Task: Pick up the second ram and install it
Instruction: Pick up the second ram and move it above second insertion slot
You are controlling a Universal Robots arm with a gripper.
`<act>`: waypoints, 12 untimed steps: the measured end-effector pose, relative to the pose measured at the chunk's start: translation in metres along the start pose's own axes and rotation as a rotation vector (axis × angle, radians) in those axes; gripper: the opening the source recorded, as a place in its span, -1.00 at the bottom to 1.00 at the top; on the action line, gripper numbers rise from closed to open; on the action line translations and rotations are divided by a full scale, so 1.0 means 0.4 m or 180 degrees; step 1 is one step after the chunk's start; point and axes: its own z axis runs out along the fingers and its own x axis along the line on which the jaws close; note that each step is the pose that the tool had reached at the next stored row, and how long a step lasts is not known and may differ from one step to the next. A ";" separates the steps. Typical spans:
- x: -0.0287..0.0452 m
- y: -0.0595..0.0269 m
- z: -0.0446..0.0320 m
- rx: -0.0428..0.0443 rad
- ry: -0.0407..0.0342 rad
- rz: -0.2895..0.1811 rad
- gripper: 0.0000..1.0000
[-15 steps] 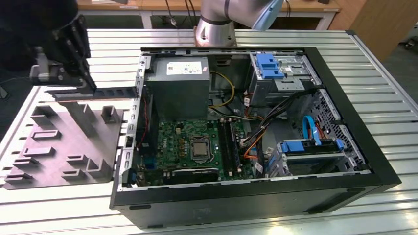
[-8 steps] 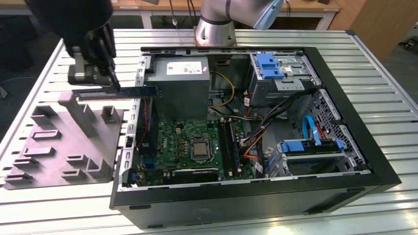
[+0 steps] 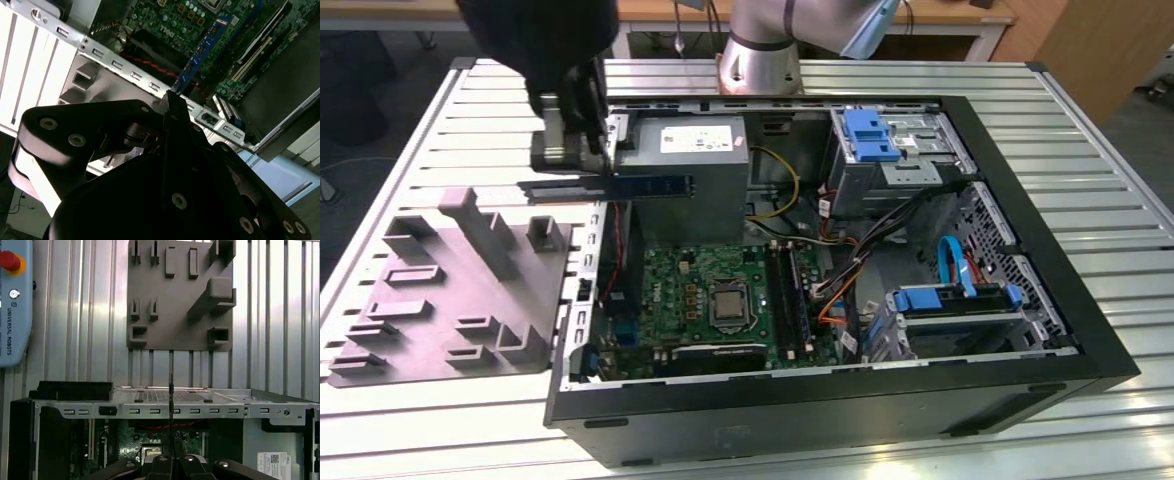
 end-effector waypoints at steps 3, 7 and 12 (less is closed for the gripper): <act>0.000 -0.034 0.000 -0.0002 0.0000 0.0000 -0.77; 0.001 -0.080 -0.001 -0.0005 0.0000 0.0000 -0.77; 0.001 -0.136 0.000 -0.0009 -0.0001 0.0000 -0.77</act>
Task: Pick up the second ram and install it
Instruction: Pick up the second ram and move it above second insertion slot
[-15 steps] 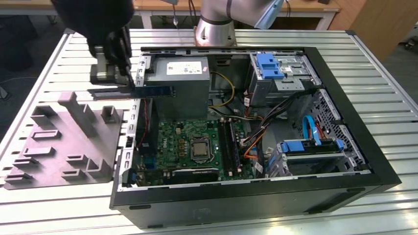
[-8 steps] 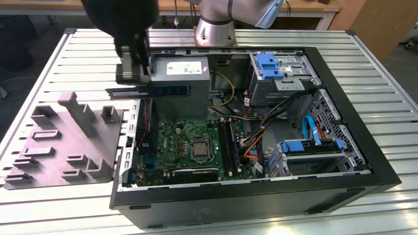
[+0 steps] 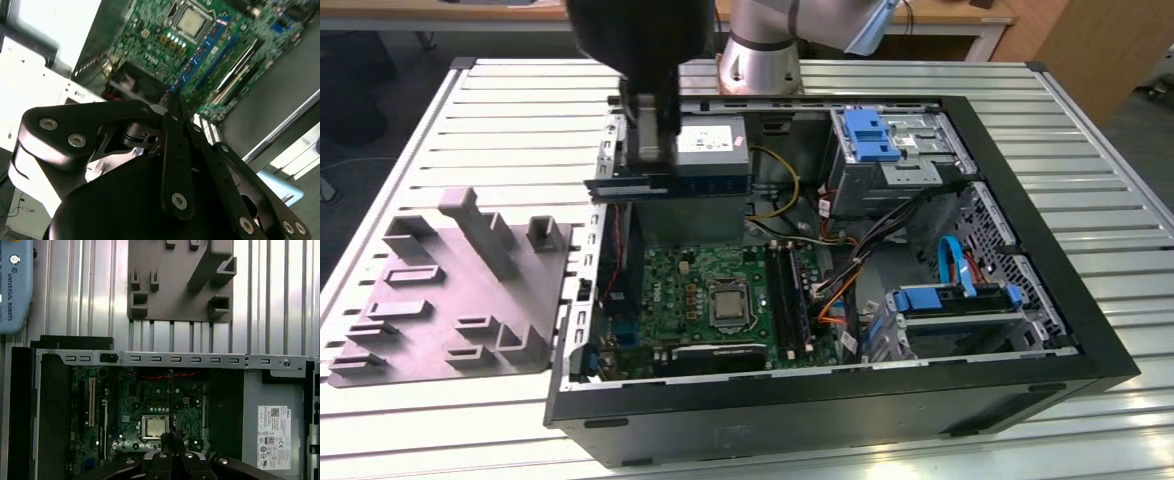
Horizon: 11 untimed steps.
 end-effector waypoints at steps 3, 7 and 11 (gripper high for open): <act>0.000 -0.034 0.000 -0.0003 0.0000 0.0000 -0.77; 0.001 -0.080 0.001 -0.0008 0.0000 0.0001 -0.77; 0.001 -0.125 0.003 -0.0012 0.0000 0.0001 -0.77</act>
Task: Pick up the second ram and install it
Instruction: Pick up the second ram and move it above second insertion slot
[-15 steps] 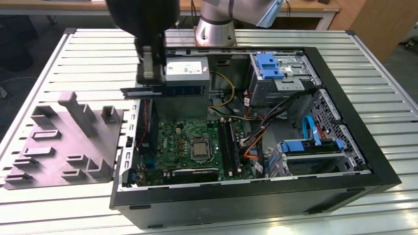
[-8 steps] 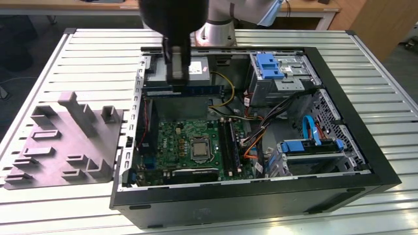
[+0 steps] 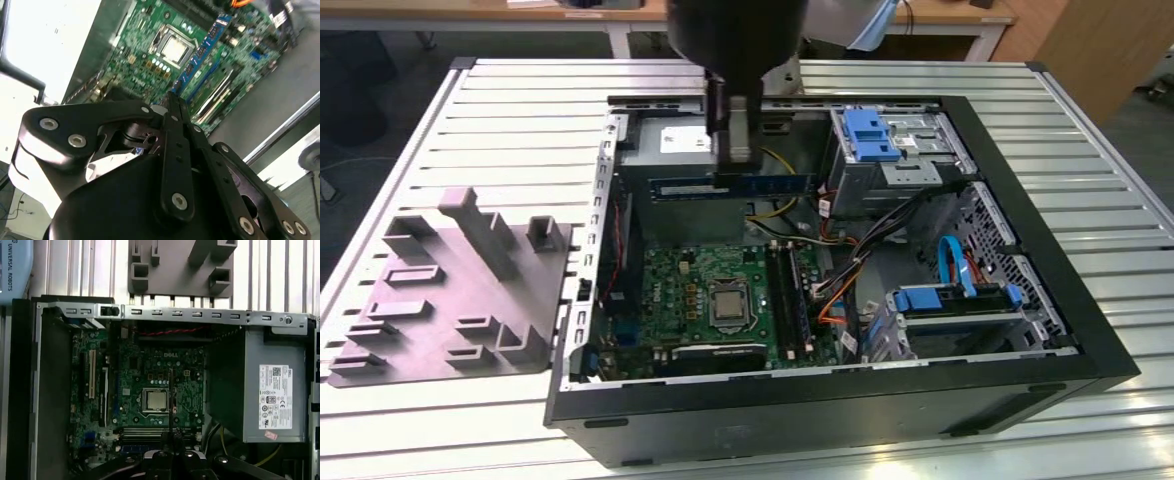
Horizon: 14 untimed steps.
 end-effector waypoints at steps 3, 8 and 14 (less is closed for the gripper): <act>0.001 -0.023 0.009 -0.0004 -0.0001 0.0000 -0.77; 0.001 -0.027 0.010 -0.0005 0.0000 0.0001 -0.77; 0.003 -0.027 0.033 -0.0005 -0.0001 0.0000 -0.77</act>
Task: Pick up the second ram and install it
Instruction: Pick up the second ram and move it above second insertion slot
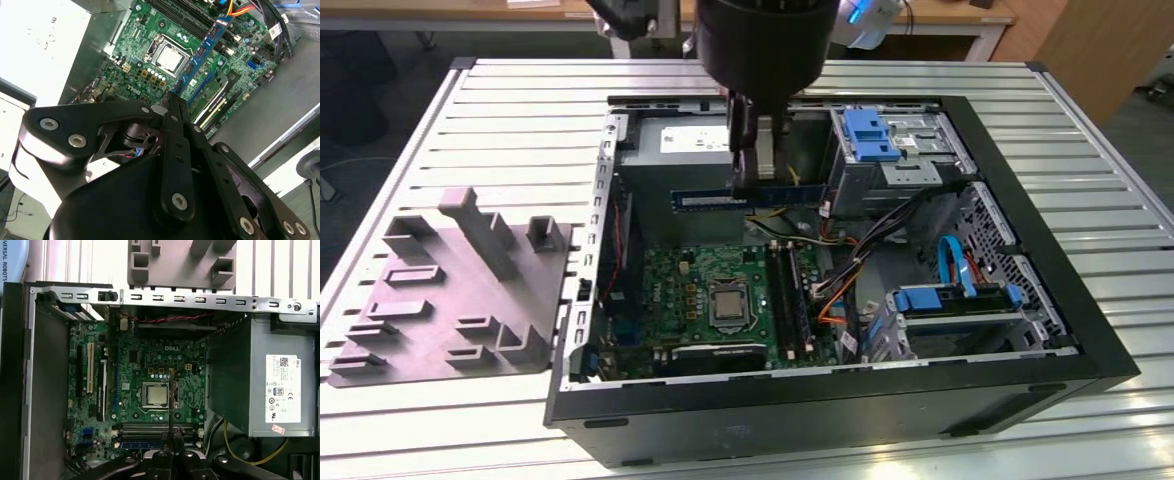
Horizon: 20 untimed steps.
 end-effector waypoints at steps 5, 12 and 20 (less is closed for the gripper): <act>0.002 -0.001 0.023 0.0000 0.0001 0.0000 -0.77; 0.004 -0.001 0.054 0.0000 0.0000 0.0000 -0.77; 0.007 -0.002 0.091 0.0000 0.0000 0.0000 -0.77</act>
